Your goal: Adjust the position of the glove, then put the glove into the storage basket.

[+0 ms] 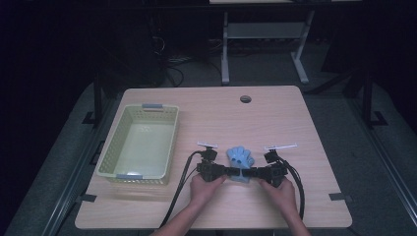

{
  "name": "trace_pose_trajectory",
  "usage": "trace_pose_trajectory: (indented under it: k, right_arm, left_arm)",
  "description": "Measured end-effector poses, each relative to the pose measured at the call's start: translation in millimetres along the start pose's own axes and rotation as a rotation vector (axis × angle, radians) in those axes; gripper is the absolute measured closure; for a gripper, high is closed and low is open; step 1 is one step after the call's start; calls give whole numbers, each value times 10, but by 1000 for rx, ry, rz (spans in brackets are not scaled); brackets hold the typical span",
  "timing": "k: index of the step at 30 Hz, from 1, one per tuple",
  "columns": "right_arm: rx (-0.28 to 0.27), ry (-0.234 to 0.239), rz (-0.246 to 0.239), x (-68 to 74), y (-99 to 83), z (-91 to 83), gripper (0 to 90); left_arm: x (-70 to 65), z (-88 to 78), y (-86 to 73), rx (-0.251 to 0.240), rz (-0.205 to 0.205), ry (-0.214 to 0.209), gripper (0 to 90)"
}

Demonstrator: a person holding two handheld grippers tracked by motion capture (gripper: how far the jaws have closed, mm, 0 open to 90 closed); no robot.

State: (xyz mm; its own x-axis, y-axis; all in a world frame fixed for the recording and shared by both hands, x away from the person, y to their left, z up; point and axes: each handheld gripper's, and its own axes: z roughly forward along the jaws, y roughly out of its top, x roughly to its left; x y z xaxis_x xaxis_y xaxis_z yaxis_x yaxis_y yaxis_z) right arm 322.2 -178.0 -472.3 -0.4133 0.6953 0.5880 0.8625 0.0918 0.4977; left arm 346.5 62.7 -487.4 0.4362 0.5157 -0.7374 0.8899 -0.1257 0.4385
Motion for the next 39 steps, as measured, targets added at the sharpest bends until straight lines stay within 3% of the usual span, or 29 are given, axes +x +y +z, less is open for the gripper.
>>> trace_pose_trajectory:
  k: [14, 17, 26, 39]
  right_arm:
    - [-1, -8, -50, 124, 56, -93, 721]
    - [-3, -19, -82, 218, 101, -154, 720]
    - [-1, -22, -122, 384, 211, -235, 720]
    - [12, 20, -136, 529, 303, -185, 719]
  left_arm:
    - [-64, -114, 55, -6, 23, -39, 689]
    - [-128, -179, 79, -25, 35, -46, 689]
    - [-214, -337, 130, -31, 74, -52, 689]
    - [-220, -544, 152, -24, 112, -50, 691]
